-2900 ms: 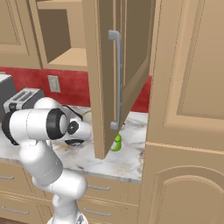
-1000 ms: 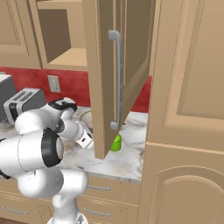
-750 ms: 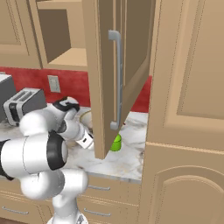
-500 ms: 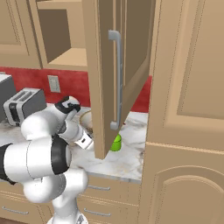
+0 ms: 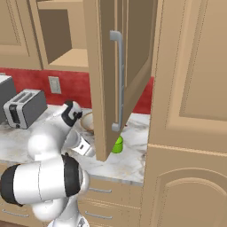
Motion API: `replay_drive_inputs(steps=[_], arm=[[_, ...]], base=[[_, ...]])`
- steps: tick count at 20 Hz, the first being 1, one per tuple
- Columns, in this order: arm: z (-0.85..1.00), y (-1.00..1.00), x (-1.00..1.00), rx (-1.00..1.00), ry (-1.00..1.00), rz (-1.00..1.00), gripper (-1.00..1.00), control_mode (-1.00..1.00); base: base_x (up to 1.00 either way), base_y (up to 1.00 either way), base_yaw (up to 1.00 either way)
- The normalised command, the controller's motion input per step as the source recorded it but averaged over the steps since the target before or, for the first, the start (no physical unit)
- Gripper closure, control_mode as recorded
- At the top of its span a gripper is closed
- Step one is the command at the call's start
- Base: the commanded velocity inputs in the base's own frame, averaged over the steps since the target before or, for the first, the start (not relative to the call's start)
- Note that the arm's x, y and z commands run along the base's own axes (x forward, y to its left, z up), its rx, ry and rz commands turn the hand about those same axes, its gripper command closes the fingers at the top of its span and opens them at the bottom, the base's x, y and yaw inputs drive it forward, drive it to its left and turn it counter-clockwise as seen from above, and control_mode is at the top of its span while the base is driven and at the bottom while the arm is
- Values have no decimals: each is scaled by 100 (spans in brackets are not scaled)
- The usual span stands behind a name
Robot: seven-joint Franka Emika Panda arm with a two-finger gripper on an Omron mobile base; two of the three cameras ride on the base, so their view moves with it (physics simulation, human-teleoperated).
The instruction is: Pick the spray and spray from the cabinet and place them on the counter.
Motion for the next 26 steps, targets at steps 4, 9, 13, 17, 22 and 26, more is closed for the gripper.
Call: replay_drive_inputs(steps=[4,9,13,17,22,26], arm=[[44,1,-32,-1,11,3,-100,-100],[55,9,-24,-2,6,1,-100,-100],[52,13,-26,-1,4,0,-100,-100],[57,-1,-18,0,8,0,-100,-100],[57,-9,-11,-1,9,-2,-100,-100],[57,-15,-13,-2,9,-4,-100,-100]], base=[[0,0,0],[0,0,0],[0,0,0],[0,0,0],[0,0,0],[0,0,0]])
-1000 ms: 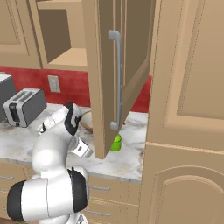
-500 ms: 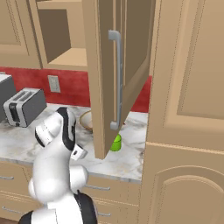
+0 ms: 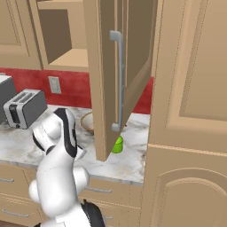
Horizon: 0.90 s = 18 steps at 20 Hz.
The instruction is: Pick the spray and spray from the cabinet and place them on the counter.
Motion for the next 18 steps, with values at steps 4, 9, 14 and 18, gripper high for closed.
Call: replay_drive_inputs(steps=[4,9,14,18], arm=[[55,-13,-26,0,7,-6,-100,-100],[57,-18,-35,0,6,-7,-100,-100],[53,-38,-34,0,7,-8,-100,-100],[51,-45,-24,0,9,-10,-100,-100]], base=[[0,0,0],[0,0,0],[0,0,0],[0,0,0]])
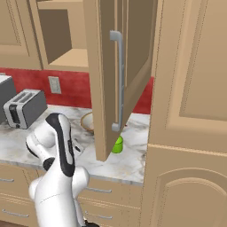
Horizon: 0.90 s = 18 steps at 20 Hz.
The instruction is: Pick the spray and spray from the cabinet and place them on the counter.
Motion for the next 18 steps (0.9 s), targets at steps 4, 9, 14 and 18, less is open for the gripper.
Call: replay_drive_inputs(steps=[4,9,14,18], arm=[[56,-33,-40,0,8,-8,-100,-100],[58,-18,-36,0,12,-9,-100,-100],[40,-10,-29,0,15,-9,-100,-100],[49,-7,-20,0,21,-9,-100,-100]], base=[[0,0,0],[0,0,0],[0,0,0],[0,0,0]])
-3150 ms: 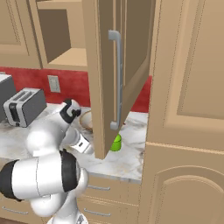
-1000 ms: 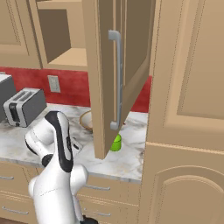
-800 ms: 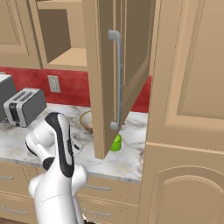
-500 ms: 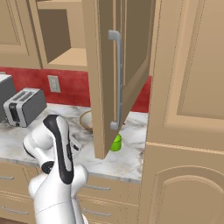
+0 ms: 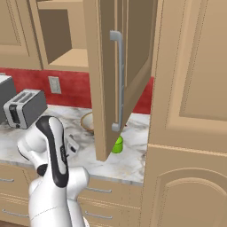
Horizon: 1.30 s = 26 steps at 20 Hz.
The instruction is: Pick the spray and spray from the cabinet and place them on the counter.
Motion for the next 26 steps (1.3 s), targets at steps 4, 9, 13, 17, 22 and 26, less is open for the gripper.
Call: replay_drive_inputs(steps=[4,9,13,17,22,26], arm=[[56,-8,-24,1,16,-7,-100,-100],[48,-8,-18,2,18,-6,-100,-100],[30,-11,-13,2,18,-5,-100,-100],[23,-24,-24,1,24,-9,-100,-100],[12,-39,-26,0,31,-14,-100,-100],[25,-40,-23,2,25,-20,-100,-100]], base=[[0,0,0],[0,0,0],[0,0,0],[0,0,0],[0,0,0],[0,0,0]])
